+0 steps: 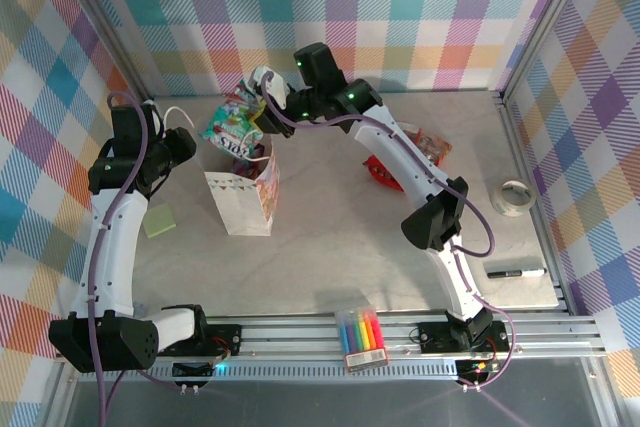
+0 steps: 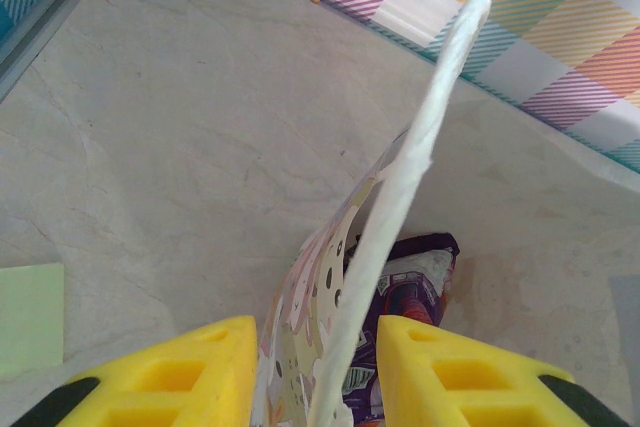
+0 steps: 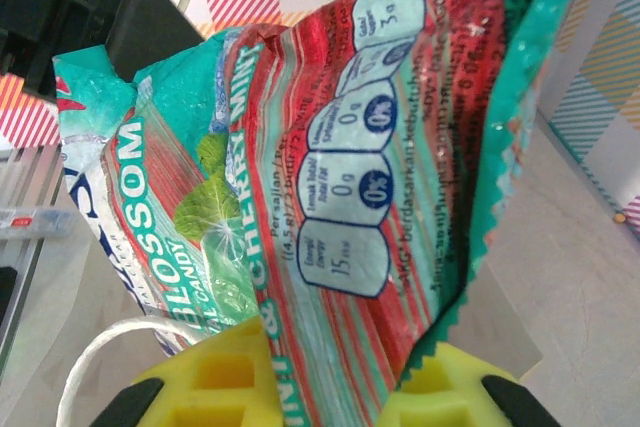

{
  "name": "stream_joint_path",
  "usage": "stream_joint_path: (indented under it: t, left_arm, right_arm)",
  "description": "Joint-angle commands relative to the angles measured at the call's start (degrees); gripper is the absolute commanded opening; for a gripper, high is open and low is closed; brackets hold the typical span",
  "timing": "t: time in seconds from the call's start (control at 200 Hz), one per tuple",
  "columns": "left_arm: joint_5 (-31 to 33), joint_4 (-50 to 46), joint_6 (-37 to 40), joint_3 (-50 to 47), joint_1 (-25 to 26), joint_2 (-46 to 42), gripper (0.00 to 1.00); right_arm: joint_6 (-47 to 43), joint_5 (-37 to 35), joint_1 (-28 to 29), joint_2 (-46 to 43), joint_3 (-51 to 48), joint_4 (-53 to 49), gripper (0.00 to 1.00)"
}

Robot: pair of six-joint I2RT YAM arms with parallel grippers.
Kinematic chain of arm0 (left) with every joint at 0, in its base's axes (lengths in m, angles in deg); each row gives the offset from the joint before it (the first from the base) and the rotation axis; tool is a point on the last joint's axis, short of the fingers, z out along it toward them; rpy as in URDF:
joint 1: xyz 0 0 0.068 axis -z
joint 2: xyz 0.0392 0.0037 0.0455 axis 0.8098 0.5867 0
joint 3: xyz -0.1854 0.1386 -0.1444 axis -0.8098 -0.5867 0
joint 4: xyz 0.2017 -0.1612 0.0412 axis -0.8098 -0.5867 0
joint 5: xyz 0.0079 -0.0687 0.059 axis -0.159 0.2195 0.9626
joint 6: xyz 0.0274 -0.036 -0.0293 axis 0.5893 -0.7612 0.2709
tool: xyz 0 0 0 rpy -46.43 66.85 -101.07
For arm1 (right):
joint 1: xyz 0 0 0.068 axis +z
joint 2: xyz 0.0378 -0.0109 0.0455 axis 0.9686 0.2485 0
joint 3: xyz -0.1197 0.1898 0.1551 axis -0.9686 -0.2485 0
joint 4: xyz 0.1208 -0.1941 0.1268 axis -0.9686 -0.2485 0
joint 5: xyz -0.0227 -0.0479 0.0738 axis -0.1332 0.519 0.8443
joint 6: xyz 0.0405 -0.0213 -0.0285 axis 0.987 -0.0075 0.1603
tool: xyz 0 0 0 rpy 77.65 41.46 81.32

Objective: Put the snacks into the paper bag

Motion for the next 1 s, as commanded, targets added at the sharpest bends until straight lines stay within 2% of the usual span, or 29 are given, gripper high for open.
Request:
stream_joint_path:
  t: [0.0, 0.135, 0.29, 0.38, 0.43, 0.51, 0.555, 0.665, 0.815, 0.995]
  left_arm:
    - [0.1, 0.1, 0.7, -0.2, -0.7, -0.8, 0.37]
    - [0.1, 0.2, 0.7, 0.0, -0.8, -0.7, 0.37]
    - [0.1, 0.0, 0.7, 0.1, -0.7, -0.8, 0.37]
    - [0.2, -0.1, 0.7, 0.2, -0.8, -0.8, 0.37]
    - [0.3, -0.1, 0.8, 0.2, -0.8, -0.9, 0.37]
    - [0.3, -0.1, 0.7, 0.4, -0.7, -0.8, 0.37]
    - [0.3, -0.1, 0.8, 0.4, -0.7, -0.8, 0.37]
    - [0.3, 0.1, 0.7, 0.4, -0.8, -0.8, 0.37]
    - [0.1, 0.1, 0.7, 0.6, -0.7, -0.3, 0.37]
    - [-0.2, 0.4, 0.6, 1.5, -0.8, -0.1, 0.37]
  right_arm:
    - [-4.7, 2.7, 0.9, -1.2, 2.4, -2.9, 0.15]
    - [-6.8, 2.9, 1.2, -1.2, 2.4, -4.9, 0.16]
    - [-7.2, 1.8, 1.4, -1.2, 2.4, -5.1, 0.22]
    - [-7.0, -0.1, 1.6, -1.2, 2.4, -4.8, 0.3]
    - [-6.6, -1.9, 1.7, -1.2, 2.4, -4.3, 0.44]
    - [-5.4, -5.4, 1.9, -1.3, 2.4, -3.3, 0.52]
    - [-4.6, -7.1, 1.9, -1.4, 2.4, -2.7, 0.61]
    - [-2.6, -10.1, 1.9, -1.9, 2.4, -1.7, 0.67]
    - [1.6, -12.5, 1.9, -3.2, 2.3, -1.4, 0.7]
    - [7.8, -14.5, 1.9, -5.5, 2.0, -1.8, 0.68]
